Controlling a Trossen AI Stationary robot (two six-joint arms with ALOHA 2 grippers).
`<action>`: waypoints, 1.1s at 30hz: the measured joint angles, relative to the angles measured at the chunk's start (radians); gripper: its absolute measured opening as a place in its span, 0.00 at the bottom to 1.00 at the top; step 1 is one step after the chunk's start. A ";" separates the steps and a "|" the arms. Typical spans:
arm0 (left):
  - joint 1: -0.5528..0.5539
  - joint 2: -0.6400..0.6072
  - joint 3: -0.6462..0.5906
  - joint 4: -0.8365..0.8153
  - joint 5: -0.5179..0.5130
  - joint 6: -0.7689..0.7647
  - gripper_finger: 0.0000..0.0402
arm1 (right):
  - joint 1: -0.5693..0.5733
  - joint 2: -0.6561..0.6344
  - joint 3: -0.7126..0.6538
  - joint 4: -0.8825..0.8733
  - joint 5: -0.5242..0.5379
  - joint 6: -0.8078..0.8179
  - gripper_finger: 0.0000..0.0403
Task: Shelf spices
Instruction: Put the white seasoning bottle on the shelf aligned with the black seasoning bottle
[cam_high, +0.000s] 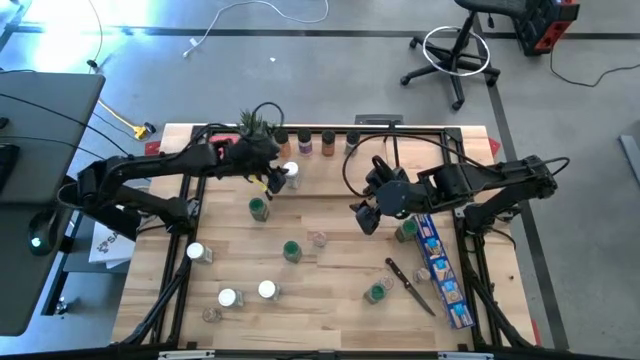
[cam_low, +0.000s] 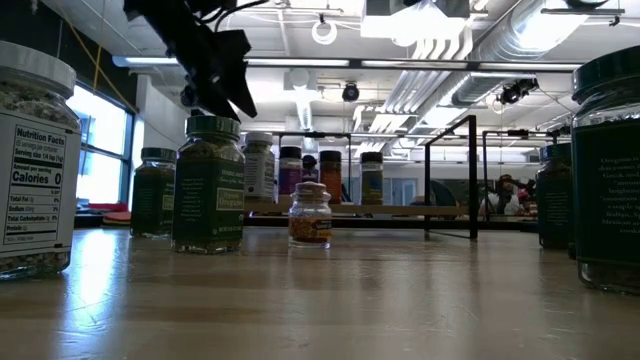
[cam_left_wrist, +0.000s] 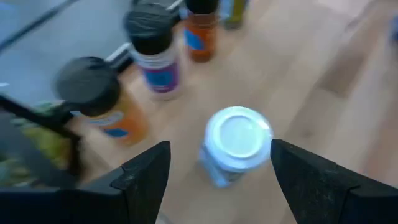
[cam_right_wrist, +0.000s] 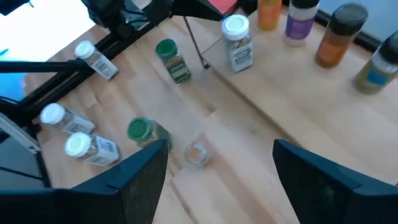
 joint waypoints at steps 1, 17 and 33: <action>-0.004 0.026 0.032 -0.027 -0.024 -0.003 0.68 | -0.008 0.000 0.000 0.000 0.000 -0.016 0.71; 0.004 0.367 0.383 -0.310 -0.005 -0.177 0.68 | -0.065 0.000 0.000 -0.002 -0.052 -0.134 0.71; 0.022 0.296 0.394 -0.355 0.047 -0.023 0.68 | -0.062 0.000 0.000 -0.020 -0.068 -0.135 0.71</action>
